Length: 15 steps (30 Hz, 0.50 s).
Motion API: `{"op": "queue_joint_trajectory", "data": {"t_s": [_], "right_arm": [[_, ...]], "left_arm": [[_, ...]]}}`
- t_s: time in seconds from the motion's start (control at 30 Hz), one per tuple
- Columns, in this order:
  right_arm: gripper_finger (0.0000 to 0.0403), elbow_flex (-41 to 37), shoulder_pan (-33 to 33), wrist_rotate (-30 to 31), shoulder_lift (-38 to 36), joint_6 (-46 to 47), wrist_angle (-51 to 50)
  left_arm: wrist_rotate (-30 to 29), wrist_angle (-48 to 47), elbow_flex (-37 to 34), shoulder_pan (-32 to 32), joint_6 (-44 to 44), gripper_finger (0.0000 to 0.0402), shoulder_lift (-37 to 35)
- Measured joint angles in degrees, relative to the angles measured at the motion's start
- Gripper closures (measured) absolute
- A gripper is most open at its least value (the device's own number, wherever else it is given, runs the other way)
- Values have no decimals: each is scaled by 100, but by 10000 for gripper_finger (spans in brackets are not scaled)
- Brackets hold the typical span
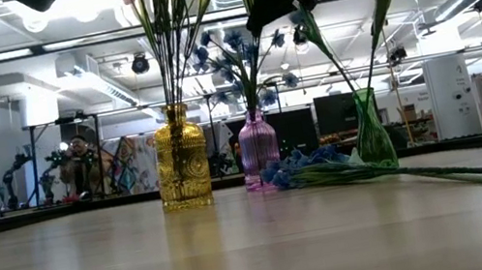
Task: Sort flowers into vase by color
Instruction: Put the left blue flowers into the purple flower vase
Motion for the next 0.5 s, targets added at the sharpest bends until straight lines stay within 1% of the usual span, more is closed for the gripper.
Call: {"op": "queue_joint_trajectory", "data": {"t_s": [0.37,0.5], "right_arm": [[374,-2,0,2,41,76,15],[359,-4,0,4,117,142,18]], "left_arm": [[-4,20,0,0,2,401,0],[-4,17,0,0,0,401,0]]}}
